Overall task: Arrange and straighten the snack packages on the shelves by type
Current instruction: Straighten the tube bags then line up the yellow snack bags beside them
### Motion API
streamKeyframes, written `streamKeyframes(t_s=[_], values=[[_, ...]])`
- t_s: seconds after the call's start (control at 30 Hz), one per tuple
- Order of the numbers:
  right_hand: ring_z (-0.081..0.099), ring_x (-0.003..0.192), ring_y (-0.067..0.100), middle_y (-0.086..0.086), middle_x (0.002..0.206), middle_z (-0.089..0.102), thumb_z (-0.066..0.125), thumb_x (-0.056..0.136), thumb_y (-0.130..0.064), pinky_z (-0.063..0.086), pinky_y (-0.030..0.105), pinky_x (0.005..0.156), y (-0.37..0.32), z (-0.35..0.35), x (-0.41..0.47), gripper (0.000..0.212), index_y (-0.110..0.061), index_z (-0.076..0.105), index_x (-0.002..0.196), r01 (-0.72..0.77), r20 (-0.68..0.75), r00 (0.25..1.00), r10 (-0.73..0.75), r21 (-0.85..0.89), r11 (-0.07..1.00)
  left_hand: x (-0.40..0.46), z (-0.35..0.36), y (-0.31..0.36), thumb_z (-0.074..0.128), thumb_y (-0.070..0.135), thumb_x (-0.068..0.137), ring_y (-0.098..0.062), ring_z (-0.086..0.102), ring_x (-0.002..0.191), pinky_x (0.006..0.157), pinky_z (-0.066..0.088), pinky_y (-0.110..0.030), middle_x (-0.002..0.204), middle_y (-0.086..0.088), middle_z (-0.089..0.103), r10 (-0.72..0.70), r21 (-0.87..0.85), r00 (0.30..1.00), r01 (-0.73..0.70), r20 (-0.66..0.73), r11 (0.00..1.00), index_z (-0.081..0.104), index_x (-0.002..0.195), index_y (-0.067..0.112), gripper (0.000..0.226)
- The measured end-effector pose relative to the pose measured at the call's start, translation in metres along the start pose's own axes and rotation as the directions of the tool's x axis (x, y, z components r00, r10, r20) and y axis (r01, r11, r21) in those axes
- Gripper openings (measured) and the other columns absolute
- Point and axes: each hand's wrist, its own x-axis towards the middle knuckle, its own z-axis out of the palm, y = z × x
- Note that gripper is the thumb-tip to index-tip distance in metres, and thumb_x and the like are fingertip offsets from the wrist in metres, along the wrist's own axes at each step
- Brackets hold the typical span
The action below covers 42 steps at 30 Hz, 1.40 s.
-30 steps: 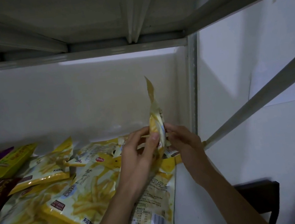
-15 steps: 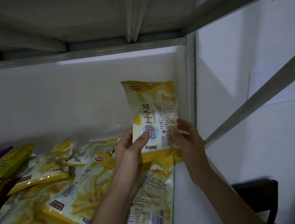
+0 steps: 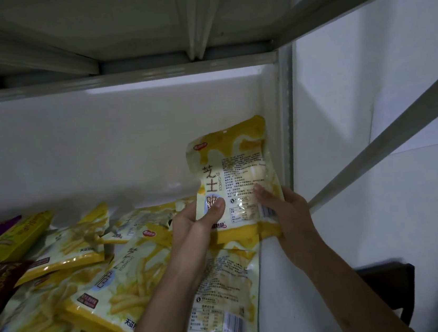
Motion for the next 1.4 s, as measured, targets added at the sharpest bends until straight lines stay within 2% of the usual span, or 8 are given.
streamKeyframes(t_s=[0.2,0.37,0.5,0.7,0.87,1.0,1.13,1.4], values=[[0.078,0.098,0.036,0.017,0.103,0.080,0.079,0.080,-0.029,0.060,0.061,0.092,0.004,0.000,0.001,0.026,-0.009,0.080,0.097,0.014,-0.040,0.999,-0.018,-0.118,0.993,0.000,0.001,0.003,0.070,0.021,0.097,-0.037,0.076,0.105,0.102,0.054,-0.063,0.109,-0.015,0.079,-0.050,-0.045,0.999,0.051,0.021,0.998,0.080,0.111,0.013,0.019],[0.078,0.101,0.033,0.013,0.107,0.080,0.080,0.075,-0.026,0.060,0.055,0.094,-0.001,0.000,-0.001,0.041,-0.009,0.076,0.112,-0.061,0.026,0.998,0.063,-0.071,0.996,-0.002,0.000,0.006,0.072,0.036,0.094,-0.036,0.076,0.104,0.102,0.055,-0.058,0.108,-0.016,0.079,-0.107,-0.054,0.994,0.108,0.035,0.993,0.080,0.111,0.010,0.031],[0.079,0.098,0.030,0.009,0.106,0.081,0.080,0.074,-0.030,0.063,0.049,0.088,-0.003,0.002,-0.001,0.041,-0.015,0.076,0.112,-0.040,0.022,0.999,0.042,-0.107,0.993,0.000,-0.002,0.006,0.069,0.027,0.099,-0.037,0.076,0.103,0.099,0.057,-0.056,0.109,-0.016,0.079,-0.108,-0.067,0.994,0.110,0.027,0.992,0.078,0.113,0.008,0.025],[0.080,0.093,0.027,0.007,0.101,0.082,0.078,0.088,-0.017,0.065,0.040,0.076,-0.003,-0.004,0.000,0.017,-0.014,0.078,0.105,-0.054,-0.009,0.999,0.054,-0.149,0.987,0.000,0.002,0.007,0.068,0.021,0.099,-0.029,0.079,0.088,0.072,0.061,-0.035,0.102,-0.014,0.080,-0.094,-0.023,0.996,0.094,-0.004,0.995,0.079,0.108,0.009,0.019],[0.080,0.090,0.024,0.007,0.100,0.082,0.077,0.090,-0.015,0.065,0.034,0.073,-0.002,-0.001,-0.001,0.012,-0.015,0.078,0.102,-0.089,-0.014,0.996,0.088,-0.187,0.978,0.000,-0.005,0.009,0.076,0.033,0.092,-0.043,0.075,0.101,0.094,0.058,-0.061,0.107,-0.019,0.079,-0.107,-0.041,0.994,0.108,0.029,0.993,0.077,0.112,0.008,0.032],[0.080,0.086,0.020,0.005,0.097,0.082,0.077,0.087,-0.020,0.063,0.028,0.066,-0.004,0.006,-0.004,0.020,-0.014,0.077,0.106,-0.073,0.021,0.997,0.077,-0.160,0.985,-0.001,-0.009,0.010,0.078,0.032,0.090,-0.040,0.076,0.101,0.096,0.056,-0.065,0.109,-0.017,0.079,-0.084,-0.070,0.996,0.086,0.027,0.994,0.075,0.117,0.010,0.035],[0.079,0.079,0.014,0.000,0.089,0.082,0.075,0.090,-0.015,0.059,0.022,0.061,-0.008,0.004,-0.006,0.009,-0.016,0.077,0.098,-0.043,0.045,0.998,0.052,-0.171,0.984,-0.002,-0.007,0.011,0.077,0.026,0.092,-0.039,0.076,0.104,0.096,0.057,-0.063,0.113,-0.016,0.078,-0.064,-0.115,0.997,0.068,0.035,0.991,0.072,0.123,0.014,0.034],[0.079,0.090,0.022,0.013,0.102,0.081,0.067,0.099,-0.011,0.063,0.028,0.070,-0.001,-0.001,-0.004,0.015,-0.004,0.077,0.108,-0.063,0.035,0.997,0.070,-0.184,0.981,-0.001,-0.007,0.012,0.070,0.026,0.095,-0.040,0.075,0.106,0.097,0.056,-0.065,0.115,-0.017,0.078,-0.102,-0.166,0.994,0.108,0.044,0.980,0.072,0.123,0.008,0.033]])
